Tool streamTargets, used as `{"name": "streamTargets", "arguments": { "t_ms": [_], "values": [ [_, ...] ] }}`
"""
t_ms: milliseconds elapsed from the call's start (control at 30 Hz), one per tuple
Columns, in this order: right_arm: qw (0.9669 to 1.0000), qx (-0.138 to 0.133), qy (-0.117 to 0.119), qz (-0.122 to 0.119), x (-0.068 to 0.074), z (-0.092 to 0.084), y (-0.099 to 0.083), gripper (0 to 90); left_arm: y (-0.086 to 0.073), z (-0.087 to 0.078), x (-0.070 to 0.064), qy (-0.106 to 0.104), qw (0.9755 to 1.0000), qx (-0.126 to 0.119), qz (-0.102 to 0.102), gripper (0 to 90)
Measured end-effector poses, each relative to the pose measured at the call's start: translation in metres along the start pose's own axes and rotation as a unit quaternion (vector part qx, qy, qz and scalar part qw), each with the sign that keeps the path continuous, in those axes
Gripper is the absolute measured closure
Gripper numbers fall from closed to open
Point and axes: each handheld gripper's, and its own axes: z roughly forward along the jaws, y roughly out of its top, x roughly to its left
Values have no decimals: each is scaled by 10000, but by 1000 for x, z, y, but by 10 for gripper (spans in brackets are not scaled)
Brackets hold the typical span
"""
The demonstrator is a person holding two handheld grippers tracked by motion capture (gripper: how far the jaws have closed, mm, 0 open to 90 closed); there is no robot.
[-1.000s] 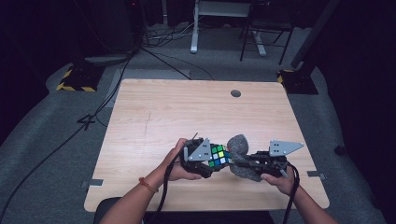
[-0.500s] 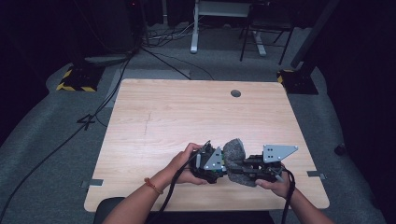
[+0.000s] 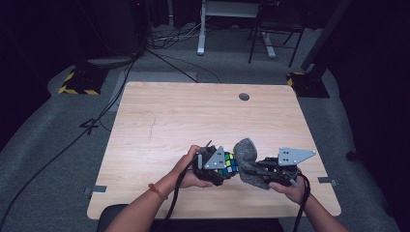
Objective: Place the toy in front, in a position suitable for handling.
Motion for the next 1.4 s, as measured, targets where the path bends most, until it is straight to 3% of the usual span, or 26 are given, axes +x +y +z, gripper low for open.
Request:
{"name": "streamTargets", "arguments": {
  "t_ms": [200,333,500,667,733,933,1167,1400],
  "values": [
    [9995,81,-175,264,-15,-2,-10,784,0,-14,2,12,9993,-368,-99,335],
    [9994,111,-117,320,-16,0,-13,784,2,-18,2,-42,9984,-550,-86,335],
    [9992,-214,189,288,-12,-5,-8,783,0,-16,3,-242,9980,-573,-137,331],
    [9978,-435,421,276,-10,-8,-5,784,-2,-3,-1,-317,9991,-290,-38,326],
    [9977,-456,451,213,-7,-7,-2,784,-1,1,-3,-324,9993,-178,11,325],
    [9979,-470,374,237,-5,-8,-2,785,1,0,-2,-254,9993,-267,-48,334],
    [9988,-236,274,326,-9,-3,-8,789,0,-12,3,-214,9986,-457,-156,336],
    [9993,201,83,303,-13,5,-16,789,0,-20,7,-166,9977,-615,-228,336]
  ]
}}
